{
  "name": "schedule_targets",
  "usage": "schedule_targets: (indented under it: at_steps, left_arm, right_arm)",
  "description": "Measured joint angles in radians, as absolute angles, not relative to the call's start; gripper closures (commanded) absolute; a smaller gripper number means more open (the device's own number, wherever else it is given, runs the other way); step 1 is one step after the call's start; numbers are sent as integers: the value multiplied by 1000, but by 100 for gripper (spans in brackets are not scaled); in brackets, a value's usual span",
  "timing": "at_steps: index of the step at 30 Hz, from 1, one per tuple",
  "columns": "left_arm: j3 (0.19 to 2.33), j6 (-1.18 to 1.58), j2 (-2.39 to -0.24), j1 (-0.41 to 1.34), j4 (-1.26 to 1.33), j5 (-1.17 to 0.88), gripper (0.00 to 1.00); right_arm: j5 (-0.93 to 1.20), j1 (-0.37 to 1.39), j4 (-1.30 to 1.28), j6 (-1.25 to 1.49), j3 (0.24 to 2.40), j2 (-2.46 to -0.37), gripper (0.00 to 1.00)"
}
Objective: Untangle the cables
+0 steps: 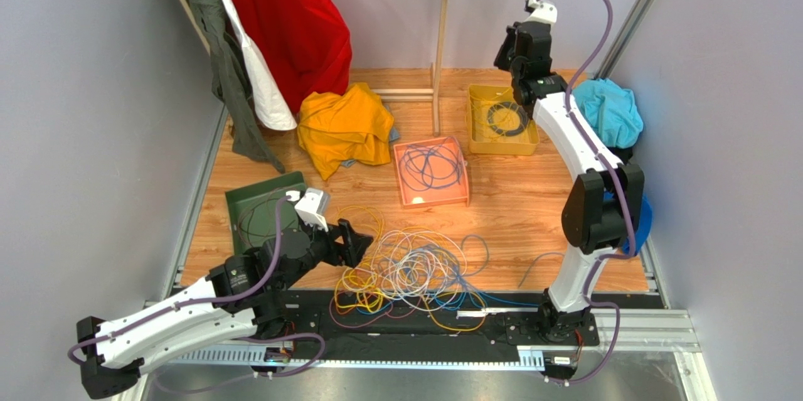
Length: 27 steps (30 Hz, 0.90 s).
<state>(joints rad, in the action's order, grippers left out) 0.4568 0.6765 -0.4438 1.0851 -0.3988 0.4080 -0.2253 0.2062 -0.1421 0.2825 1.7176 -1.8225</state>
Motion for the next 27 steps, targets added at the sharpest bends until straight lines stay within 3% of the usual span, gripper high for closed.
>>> schedule_targets:
  at_steps: [13,15,16,19,27]
  left_arm:
    - [395,694,-496,1085,-322,384,11]
    - [395,695,-516,1085,-309,377,11]
    - [395,696,-525,1085,-303,374,11]
    - [395,699,-532,1085,-294,368,11]
    - [395,706,-505,1085,-294,359,11]
  right_arm:
    - [-162,200,-44,317,1570,-1991,99]
    - [-155,200,-36,317,1570,-2007,78]
    - [-154,200,-32,316,1570,-2013,60]
    - [-162,200,-33,316,1570,-2026,40]
    - [-275,200,-126,282,1572,-2006,34]
